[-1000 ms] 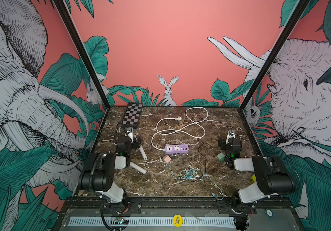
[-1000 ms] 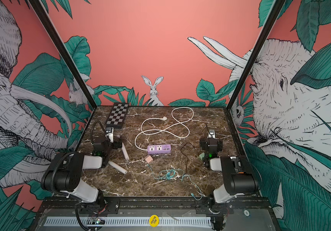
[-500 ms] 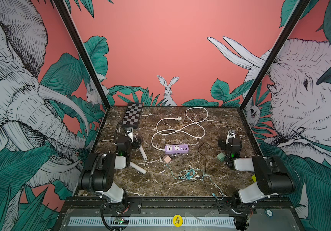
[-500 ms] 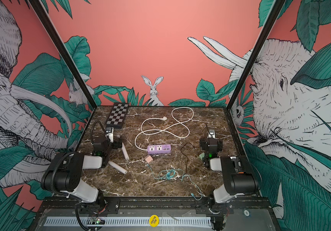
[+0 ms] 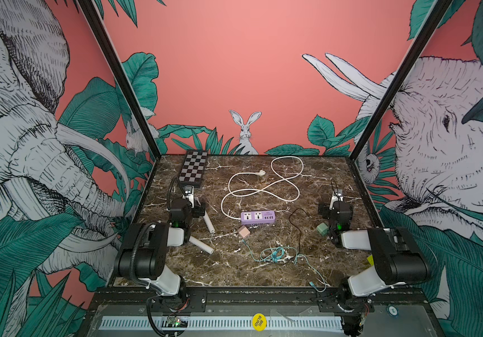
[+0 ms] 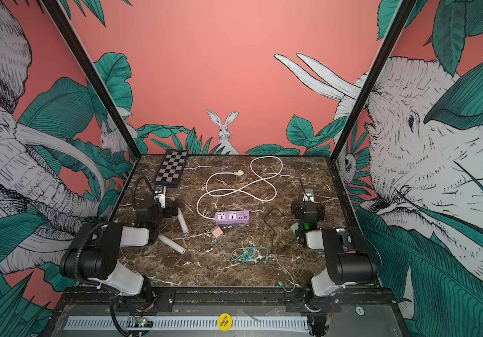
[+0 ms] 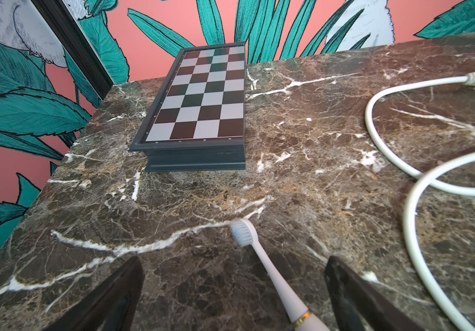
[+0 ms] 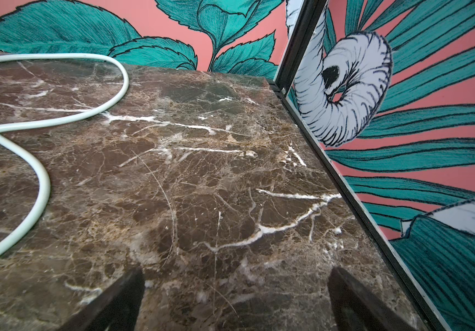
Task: Charge the electric toothbrush
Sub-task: Pick up the charging cable from the center of the board.
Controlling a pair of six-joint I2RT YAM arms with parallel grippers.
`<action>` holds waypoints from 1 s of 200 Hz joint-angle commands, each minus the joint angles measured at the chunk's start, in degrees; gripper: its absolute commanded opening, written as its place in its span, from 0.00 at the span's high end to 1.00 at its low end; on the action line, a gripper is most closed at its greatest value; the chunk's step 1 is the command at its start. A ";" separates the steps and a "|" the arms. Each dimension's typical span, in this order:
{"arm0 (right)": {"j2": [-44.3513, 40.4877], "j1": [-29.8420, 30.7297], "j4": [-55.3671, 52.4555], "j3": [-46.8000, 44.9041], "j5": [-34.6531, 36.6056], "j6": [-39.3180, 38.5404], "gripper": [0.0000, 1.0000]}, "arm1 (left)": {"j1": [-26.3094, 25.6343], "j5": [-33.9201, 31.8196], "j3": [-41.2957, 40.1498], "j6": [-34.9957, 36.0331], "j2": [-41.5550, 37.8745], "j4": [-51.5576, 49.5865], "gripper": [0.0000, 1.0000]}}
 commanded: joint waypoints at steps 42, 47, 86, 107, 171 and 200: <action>-21.05 1.88 -23.27 6.31 6.06 6.05 0.01 | 0.26 -3.55 2.15 -0.46 -7.45 -6.81 0.01; -23.44 1.84 -27.42 8.24 5.43 9.00 0.01 | 0.29 -4.40 4.15 -0.93 -9.56 -11.81 0.01; -32.81 1.85 -34.93 10.16 -6.49 34.08 0.01 | 0.26 -7.82 11.79 -20.77 -21.99 -28.80 0.01; -32.37 3.05 -43.50 15.19 -17.29 32.37 0.01 | 0.29 -13.79 14.32 -46.65 -29.08 -44.89 0.01; -26.95 16.46 -73.86 24.83 -10.69 25.38 0.01 | 1.71 1.82 13.36 -59.25 -39.24 -63.93 0.01; -23.87 20.50 -77.08 24.96 -12.30 29.88 0.08 | 0.68 7.07 14.29 -58.40 -37.95 -68.13 0.01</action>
